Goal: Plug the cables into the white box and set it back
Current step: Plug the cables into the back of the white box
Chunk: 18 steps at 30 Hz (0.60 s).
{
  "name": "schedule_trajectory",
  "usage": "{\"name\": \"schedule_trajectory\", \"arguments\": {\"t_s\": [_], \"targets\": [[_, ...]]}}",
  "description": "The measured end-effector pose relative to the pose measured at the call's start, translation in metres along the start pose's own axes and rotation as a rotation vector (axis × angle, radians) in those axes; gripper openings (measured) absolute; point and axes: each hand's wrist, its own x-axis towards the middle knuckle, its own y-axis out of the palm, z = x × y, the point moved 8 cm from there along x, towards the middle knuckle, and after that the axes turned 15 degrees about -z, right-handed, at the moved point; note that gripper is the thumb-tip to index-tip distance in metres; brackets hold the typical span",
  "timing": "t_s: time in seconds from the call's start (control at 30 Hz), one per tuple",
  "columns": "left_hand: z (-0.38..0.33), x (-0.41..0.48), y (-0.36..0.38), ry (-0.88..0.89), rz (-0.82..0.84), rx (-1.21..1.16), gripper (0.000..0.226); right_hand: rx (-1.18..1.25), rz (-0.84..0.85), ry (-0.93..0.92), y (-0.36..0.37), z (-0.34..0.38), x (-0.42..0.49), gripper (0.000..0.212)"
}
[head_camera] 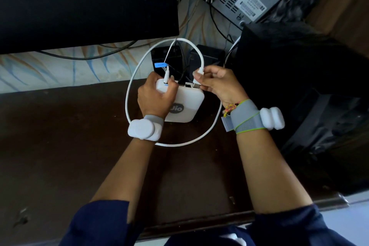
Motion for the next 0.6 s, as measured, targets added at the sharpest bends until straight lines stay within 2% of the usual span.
{"name": "schedule_trajectory", "arguments": {"t_s": [0.1,0.3,0.6], "targets": [[-0.0005,0.0003,-0.0003,0.004,-0.002,0.012,0.042,0.004,-0.020,-0.044,0.0000,-0.0004,-0.0011,0.006],[-0.0041,0.0000,-0.0005,-0.004,-0.004,0.021,0.044,0.067,-0.069,-0.143,-0.0042,-0.0019,-0.0034,0.013],[-0.0064,0.0011,0.0030,0.007,0.002,0.035,0.040,0.140,-0.012,-0.102,-0.0020,-0.0072,-0.0045,0.016]]}}
